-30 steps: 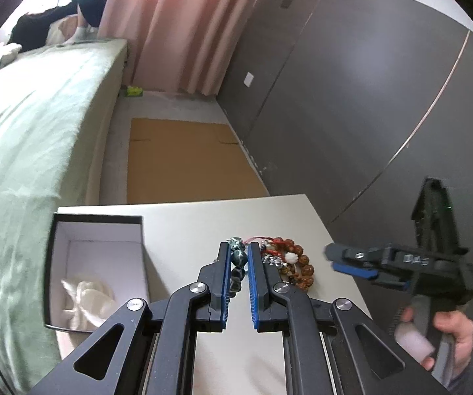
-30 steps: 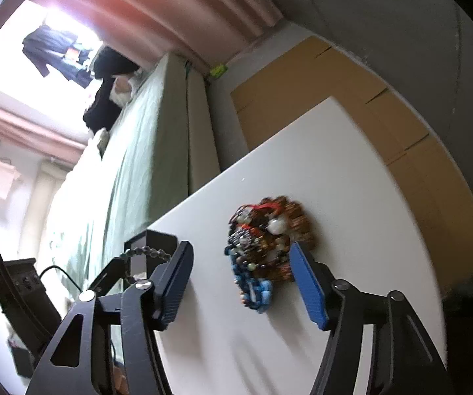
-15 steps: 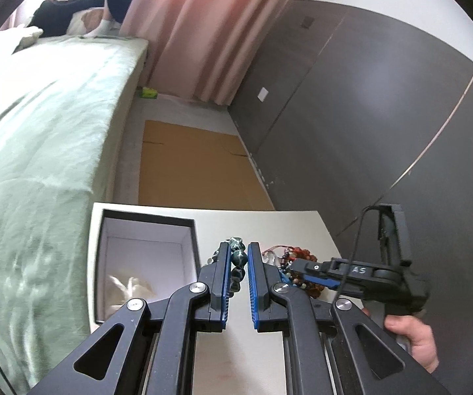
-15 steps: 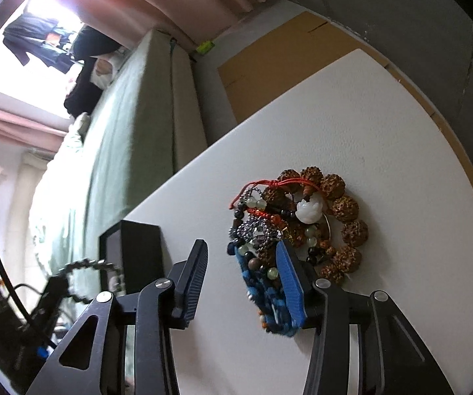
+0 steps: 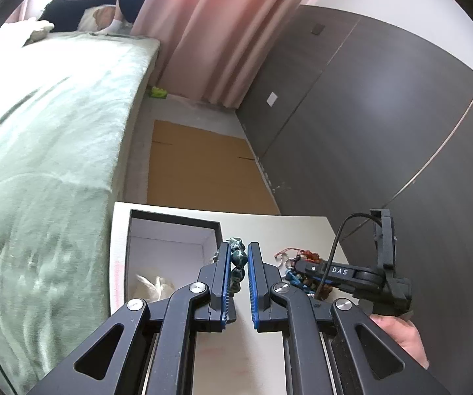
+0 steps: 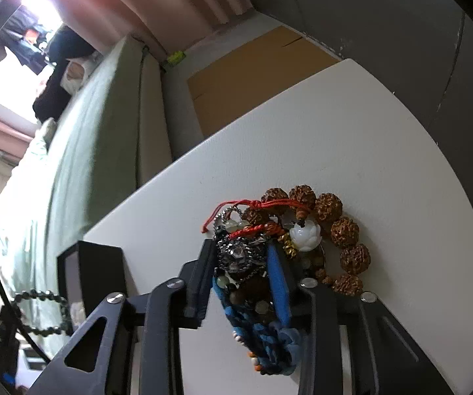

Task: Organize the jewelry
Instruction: 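Grasp the silver chain bracelet with the right gripper while the left gripper holds its bracelet, then carry the silver bracelet over the black box with the right gripper while the left carries its bracelet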

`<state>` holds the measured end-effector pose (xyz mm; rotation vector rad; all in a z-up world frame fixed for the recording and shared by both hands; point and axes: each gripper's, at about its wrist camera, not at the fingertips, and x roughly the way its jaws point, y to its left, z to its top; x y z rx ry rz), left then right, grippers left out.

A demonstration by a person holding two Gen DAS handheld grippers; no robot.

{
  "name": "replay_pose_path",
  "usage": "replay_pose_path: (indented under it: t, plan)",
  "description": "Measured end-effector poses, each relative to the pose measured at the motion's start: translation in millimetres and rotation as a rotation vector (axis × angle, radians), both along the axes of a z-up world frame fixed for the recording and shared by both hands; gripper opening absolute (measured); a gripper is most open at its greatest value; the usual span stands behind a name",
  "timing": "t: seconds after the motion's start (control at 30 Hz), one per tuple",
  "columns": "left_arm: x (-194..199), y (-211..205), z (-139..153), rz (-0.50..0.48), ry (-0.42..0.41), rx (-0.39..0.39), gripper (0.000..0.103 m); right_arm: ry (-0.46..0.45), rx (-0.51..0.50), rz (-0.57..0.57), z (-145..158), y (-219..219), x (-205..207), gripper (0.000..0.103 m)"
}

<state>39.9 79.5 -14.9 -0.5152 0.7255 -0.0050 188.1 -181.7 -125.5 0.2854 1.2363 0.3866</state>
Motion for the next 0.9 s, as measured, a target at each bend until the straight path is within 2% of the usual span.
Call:
replay_pose_path:
  t: [0.13, 0.27, 0.6, 0.9]
  plan:
    - [-4.0, 3.7, 2.4, 0.007, -0.005, -0.004, 0.010, -0.019, -0.023, 0.022, 5.3, -0.9, -1.6, 0.026]
    - [-7.0, 7.0, 5.6, 0.016, -0.013, -0.010, 0.010, -0.028, 0.033, 0.029, 15.1, -12.7, -5.4, 0.025]
    - [-16.0, 15.2, 16.1, 0.039, -0.039, -0.020, 0.010, -0.120, 0.175, 0.038, 64.5, -36.5, -28.5, 0.025]
    - [-22.3, 24.3, 20.1, 0.051, -0.055, -0.028, 0.010, -0.259, 0.287, 0.056, 113.9, -39.9, -52.8, 0.025]
